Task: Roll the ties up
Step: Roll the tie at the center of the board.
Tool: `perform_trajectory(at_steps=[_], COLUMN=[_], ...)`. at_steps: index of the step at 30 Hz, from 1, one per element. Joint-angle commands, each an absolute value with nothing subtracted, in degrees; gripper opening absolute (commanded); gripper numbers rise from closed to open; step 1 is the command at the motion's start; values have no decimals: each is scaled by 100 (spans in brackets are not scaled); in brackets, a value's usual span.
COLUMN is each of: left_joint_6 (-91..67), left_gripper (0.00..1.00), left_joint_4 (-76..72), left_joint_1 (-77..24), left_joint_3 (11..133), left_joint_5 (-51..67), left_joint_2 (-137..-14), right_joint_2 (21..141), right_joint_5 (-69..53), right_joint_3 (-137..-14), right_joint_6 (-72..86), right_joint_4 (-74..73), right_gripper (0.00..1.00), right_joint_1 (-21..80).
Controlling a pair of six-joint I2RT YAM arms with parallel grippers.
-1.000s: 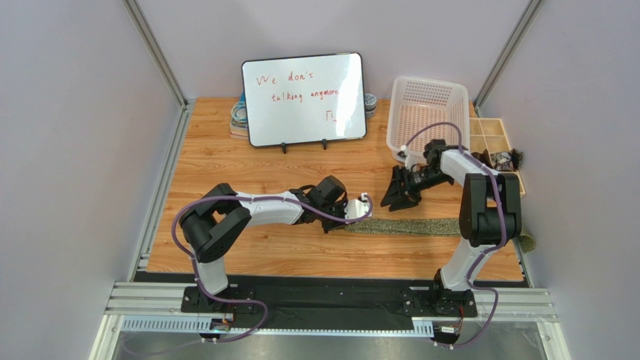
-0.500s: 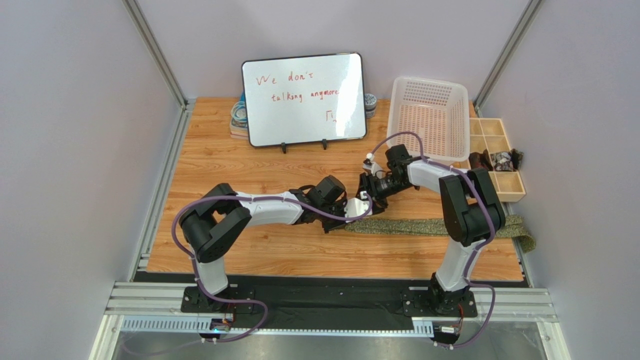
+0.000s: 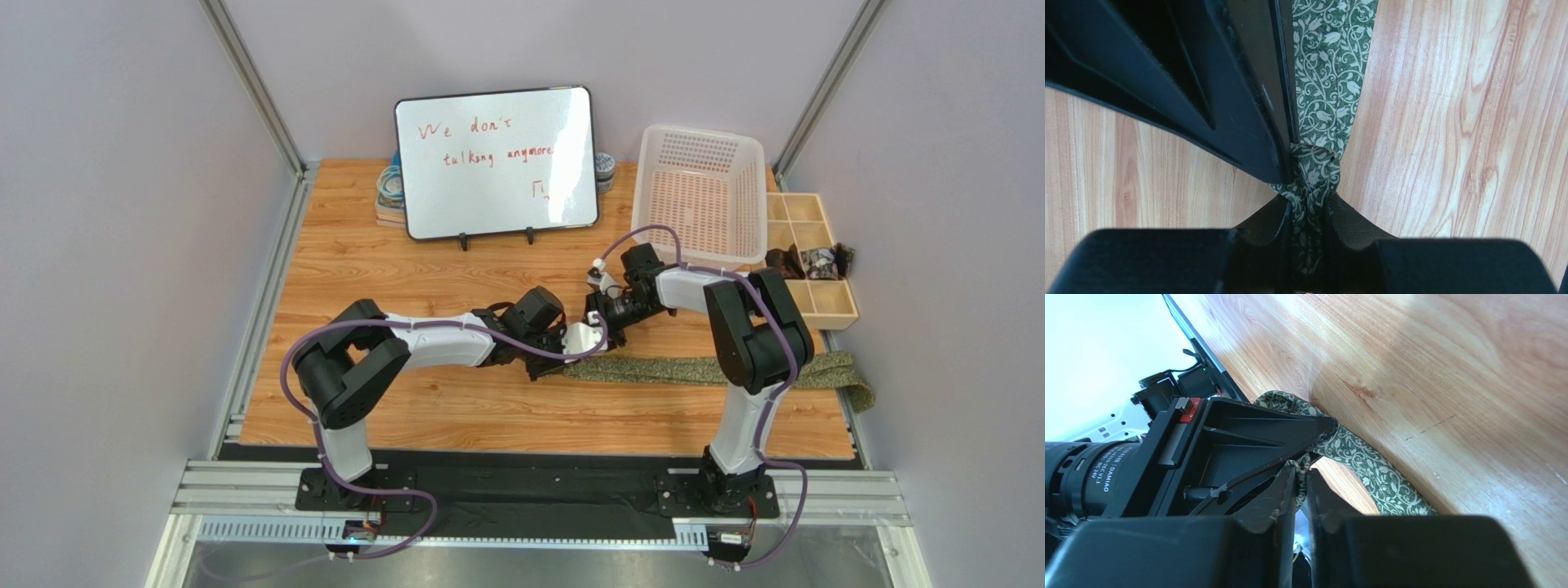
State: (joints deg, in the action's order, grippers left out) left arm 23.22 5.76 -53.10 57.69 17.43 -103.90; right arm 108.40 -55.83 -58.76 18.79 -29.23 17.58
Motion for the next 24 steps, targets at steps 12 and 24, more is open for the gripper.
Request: perform_trajectory(at_steps=[12,24], left_joint_6=[2180,1960], left_gripper=[63,65], left_joint_4=[1195,1064], left_joint_1=[-5098,-4957], left_joint_3=[5546,5344], left_joint_5=[1863,2004], left_joint_2=[-10205,-9993], right_joint_2=[10951,10925], right_joint_5=[-4624,-3604], right_joint_3=[-5968,-6073], right_joint_6=[1292,1160], right_joint_4=[-3147,-3217], right_gripper=[0,0], right_joint_1=[1731,1845])
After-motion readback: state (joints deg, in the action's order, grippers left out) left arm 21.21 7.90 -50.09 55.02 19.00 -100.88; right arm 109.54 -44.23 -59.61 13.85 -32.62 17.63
